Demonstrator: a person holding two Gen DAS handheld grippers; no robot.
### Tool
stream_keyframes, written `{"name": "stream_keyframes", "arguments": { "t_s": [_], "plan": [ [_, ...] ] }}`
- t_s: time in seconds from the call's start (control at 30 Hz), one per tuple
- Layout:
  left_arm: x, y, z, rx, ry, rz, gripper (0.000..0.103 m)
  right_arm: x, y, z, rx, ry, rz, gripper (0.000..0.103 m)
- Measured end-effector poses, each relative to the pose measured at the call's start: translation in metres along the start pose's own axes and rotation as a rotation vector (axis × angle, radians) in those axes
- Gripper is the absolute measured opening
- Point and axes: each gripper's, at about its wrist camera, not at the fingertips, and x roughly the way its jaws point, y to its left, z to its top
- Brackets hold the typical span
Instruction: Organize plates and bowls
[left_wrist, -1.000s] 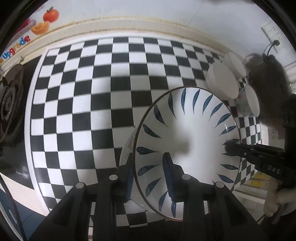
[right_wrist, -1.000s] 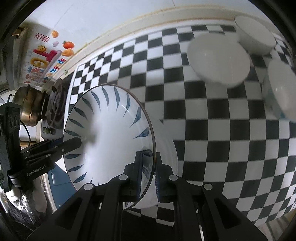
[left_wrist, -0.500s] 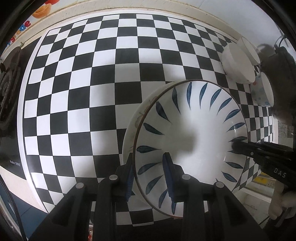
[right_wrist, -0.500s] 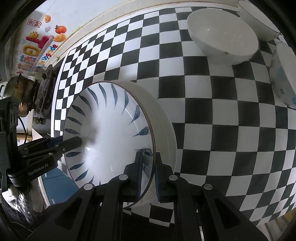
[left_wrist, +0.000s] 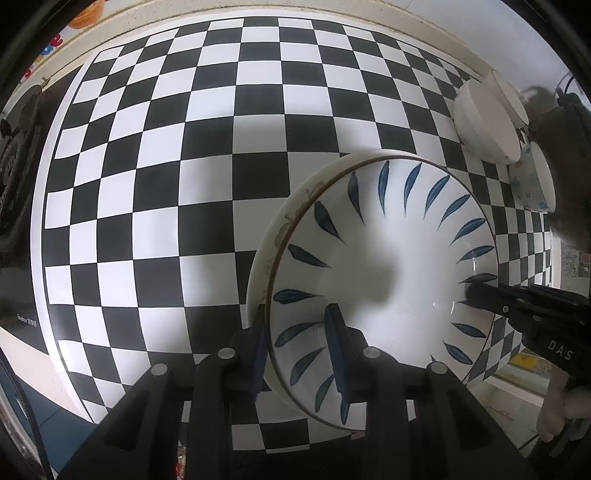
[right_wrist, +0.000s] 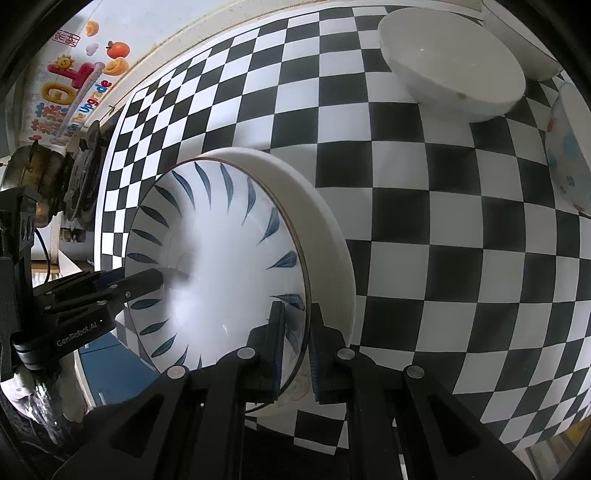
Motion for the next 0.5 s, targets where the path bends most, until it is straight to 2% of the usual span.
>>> {"name": "stream_keyframes", "arguments": {
  "t_s": [0.5],
  "plan": [
    [0.0107,-0.0093,0.0026,-0.014,0.036,0.024,0.028,0.0054,-0.0021,0.0,0.004,0.002,-0.036,0.016]
  ]
}}
